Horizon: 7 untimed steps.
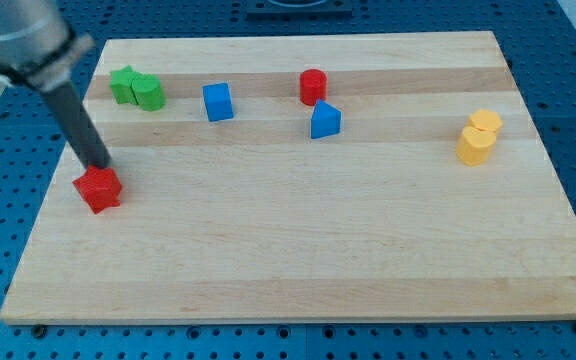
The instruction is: Move the red star to the right side of the board
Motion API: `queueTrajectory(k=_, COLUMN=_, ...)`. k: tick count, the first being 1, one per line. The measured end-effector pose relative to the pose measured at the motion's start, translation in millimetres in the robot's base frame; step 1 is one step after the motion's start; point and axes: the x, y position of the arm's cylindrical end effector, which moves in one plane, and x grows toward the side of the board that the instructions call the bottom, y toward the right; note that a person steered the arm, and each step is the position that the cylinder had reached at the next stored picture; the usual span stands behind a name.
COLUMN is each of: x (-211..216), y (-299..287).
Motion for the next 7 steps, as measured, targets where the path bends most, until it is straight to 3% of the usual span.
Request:
queueTrajectory(k=2, x=4.2, y=15.8)
queueTrajectory(k=3, x=-57.4, y=-24.2)
queueTrajectory(k=4, x=-63.1, y=-41.4)
queueTrajectory(k=5, x=-33.5, y=-77.3)
queueTrajectory(k=7, x=-10.1, y=-82.5)
